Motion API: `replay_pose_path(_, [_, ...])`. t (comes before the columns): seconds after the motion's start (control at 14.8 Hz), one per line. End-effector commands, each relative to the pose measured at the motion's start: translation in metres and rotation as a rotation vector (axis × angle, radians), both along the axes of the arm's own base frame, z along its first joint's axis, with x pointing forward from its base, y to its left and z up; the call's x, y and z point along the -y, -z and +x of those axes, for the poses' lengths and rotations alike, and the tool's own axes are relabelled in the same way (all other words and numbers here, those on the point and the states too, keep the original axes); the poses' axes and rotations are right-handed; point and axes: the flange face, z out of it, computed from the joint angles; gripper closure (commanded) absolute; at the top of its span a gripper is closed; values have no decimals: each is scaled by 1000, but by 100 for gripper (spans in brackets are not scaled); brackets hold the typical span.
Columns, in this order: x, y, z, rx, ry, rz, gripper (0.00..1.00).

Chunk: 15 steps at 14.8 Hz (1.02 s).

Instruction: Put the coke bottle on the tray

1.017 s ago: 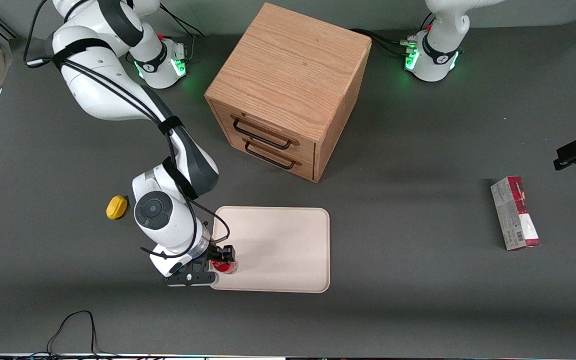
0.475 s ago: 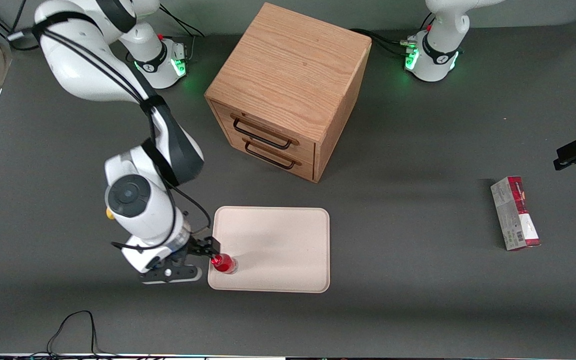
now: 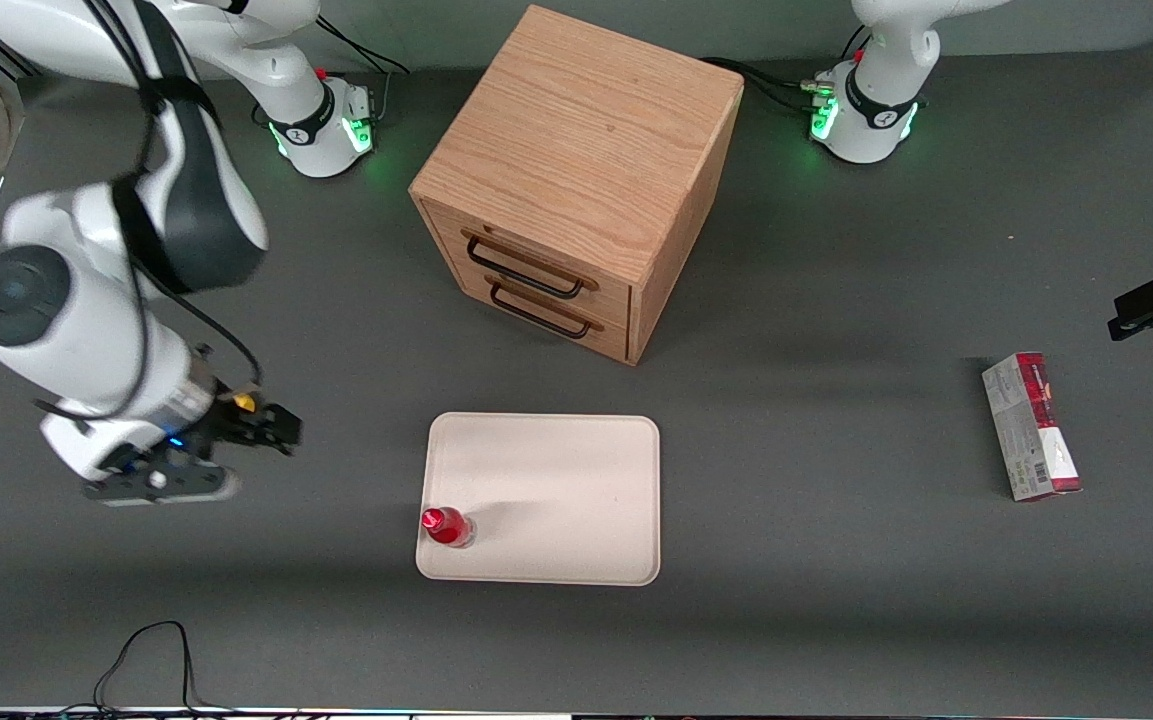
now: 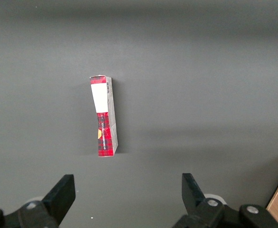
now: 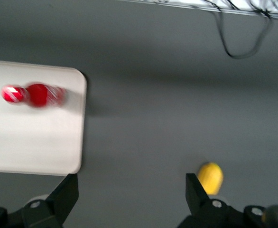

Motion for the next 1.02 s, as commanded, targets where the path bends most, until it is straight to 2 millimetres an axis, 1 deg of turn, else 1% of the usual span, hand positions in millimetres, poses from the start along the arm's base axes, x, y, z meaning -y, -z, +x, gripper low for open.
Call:
replay_pose_path(0.0, [63,-23,-60,-36,18,61,0])
replay_pose_path(0.2, [125,-53,-88,-80,26,136,0])
replay_pose_path(0.27, [143,-64,-96,-81,37,173,0])
replay_pose_path(0.34, [155,-74,-105,-81,50,187,0])
replay_pose_path(0.41, [160,-83,-112,-80,54,194,0])
replay_pose_path(0.61, [160,-94,-120,-76,60,190,0])
replay_pose_path(0.75, [151,-96,-119,-75,39,159,0])
replay_pose_path(0.88, [146,-97,-118,-74,52,132,0])
replay_pose_path(0.95, [140,-97,-118,-73,46,131,0])
